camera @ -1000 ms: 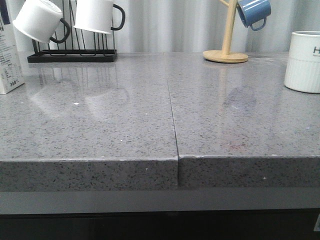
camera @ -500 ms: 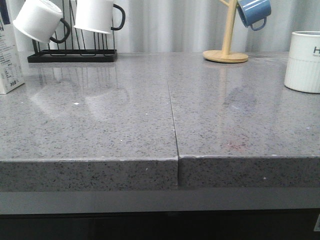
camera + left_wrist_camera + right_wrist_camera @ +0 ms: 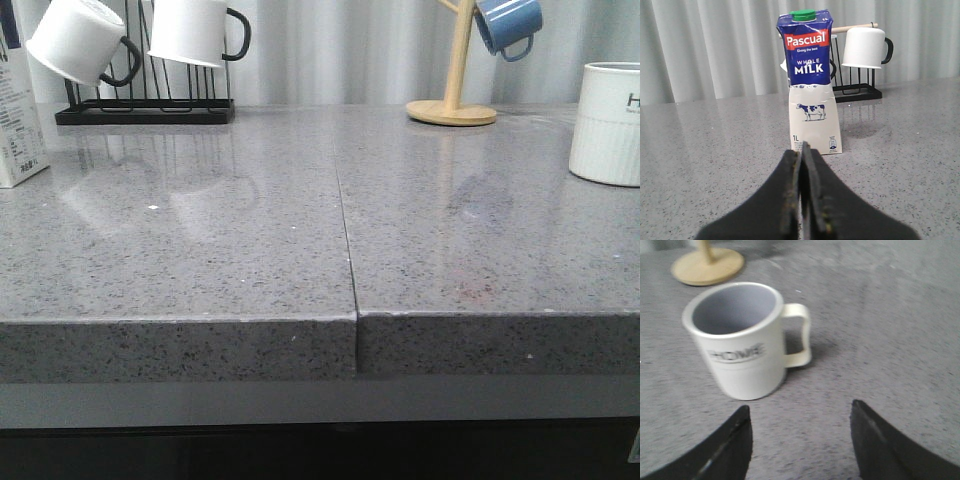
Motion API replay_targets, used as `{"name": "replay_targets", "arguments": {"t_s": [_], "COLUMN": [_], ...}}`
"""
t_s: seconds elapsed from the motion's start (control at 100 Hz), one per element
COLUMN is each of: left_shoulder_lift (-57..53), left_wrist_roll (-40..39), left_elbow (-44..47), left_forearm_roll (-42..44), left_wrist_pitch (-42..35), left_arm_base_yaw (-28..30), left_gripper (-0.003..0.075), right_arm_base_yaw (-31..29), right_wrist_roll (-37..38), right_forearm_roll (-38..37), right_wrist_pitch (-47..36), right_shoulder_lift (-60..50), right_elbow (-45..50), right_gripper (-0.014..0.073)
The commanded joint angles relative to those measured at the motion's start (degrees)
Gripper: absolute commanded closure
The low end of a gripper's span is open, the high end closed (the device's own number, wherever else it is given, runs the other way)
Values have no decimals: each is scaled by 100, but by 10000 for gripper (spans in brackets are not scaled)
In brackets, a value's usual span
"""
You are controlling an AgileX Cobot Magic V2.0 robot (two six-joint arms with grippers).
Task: Place milk next to cup
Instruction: 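Grasp the white HOME mug by its handle with the right gripper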
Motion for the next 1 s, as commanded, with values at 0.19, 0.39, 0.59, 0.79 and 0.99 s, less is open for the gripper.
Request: {"name": "replay_targets", "arguments": {"t_s": [0.19,0.39,0.59,0.79,0.99], "left_shoulder_lift": [-186,-186,-186,-186,-186], "left_wrist_roll": [-44,-44,-44,-44,-44], "left_elbow": [291,291,291,291,291], "left_forearm_roll": [-22,-22,-22,-22,-22], "left_wrist_pitch": [-403,-403,-403,-403,-403], "left_arm_base_yaw": [15,15,15,15,15], "left_gripper": [741,741,741,741,741], "right_arm_base_yaw": [-202,-202,-202,-215,-303], "right_wrist_roll": [-34,-34,-34,-43,-43], "right_forearm_roll": [-125,-358,-495,-495,-519], "right_wrist_pitch": [-1701,-2427,-2899,-3542,-4024], "right_shoulder_lift": [848,1489,2036,2490,2979], "right_elbow": [-220,-220,-220,-220,-340], "right_gripper": [147,147,147,147,147]}}
